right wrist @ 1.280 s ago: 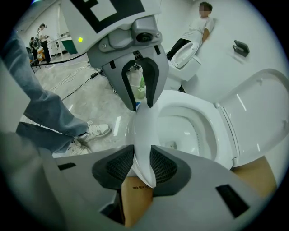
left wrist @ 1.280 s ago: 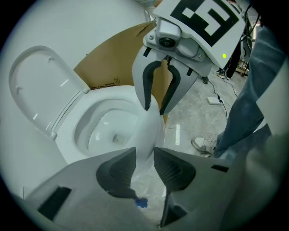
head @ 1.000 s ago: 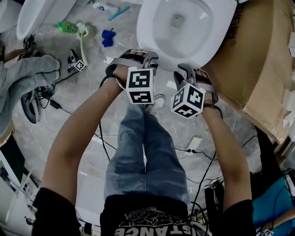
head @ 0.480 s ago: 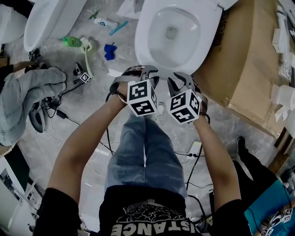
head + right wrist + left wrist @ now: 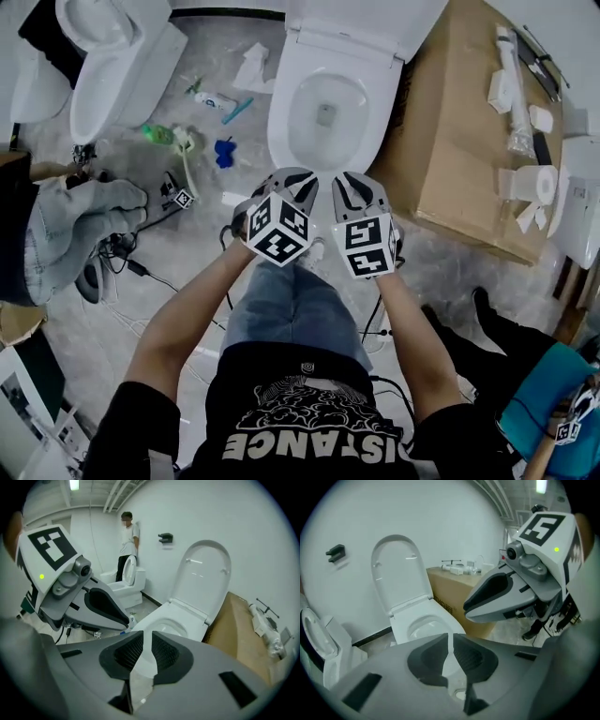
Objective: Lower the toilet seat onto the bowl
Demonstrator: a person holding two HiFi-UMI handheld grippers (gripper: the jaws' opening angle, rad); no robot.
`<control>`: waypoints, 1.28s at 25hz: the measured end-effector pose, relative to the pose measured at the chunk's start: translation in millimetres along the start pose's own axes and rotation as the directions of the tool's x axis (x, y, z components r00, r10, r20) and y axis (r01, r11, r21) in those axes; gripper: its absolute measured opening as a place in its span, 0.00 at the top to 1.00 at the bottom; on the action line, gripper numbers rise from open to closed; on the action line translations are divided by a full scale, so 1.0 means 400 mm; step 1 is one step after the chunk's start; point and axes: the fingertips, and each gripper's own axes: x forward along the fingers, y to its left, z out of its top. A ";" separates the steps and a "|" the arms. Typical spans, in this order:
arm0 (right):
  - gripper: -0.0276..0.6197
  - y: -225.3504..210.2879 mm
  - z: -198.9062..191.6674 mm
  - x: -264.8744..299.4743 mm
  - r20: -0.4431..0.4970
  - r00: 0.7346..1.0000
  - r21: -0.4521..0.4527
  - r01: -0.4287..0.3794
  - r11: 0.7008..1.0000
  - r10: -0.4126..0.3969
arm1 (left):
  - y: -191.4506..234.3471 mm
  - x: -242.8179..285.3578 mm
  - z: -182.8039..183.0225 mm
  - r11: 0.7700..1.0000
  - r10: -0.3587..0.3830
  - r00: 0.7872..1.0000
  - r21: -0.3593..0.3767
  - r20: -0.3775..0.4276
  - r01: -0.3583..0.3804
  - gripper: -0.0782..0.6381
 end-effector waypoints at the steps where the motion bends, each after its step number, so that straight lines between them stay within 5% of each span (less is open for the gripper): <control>1: 0.86 -0.005 0.024 -0.024 0.019 1.000 0.015 0.009 1.000 -0.009 | 0.003 -0.022 0.032 1.000 0.008 1.000 -0.021 0.022 -0.008 0.83; 16: 0.91 -0.064 0.304 -0.301 0.269 0.955 0.273 0.052 0.961 -0.127 | 0.036 -0.302 0.343 0.974 0.137 0.947 -0.215 0.292 -0.075 0.87; 24: 0.93 -0.073 0.378 -0.388 0.332 0.926 0.310 0.072 0.948 -0.179 | 0.037 -0.386 0.414 0.957 0.157 0.909 -0.289 0.387 -0.042 0.87; 32: 0.93 -0.064 0.389 -0.394 0.342 0.922 0.316 0.070 0.946 -0.182 | 0.040 -0.390 0.422 0.956 0.156 0.909 -0.292 0.386 -0.040 0.88</control>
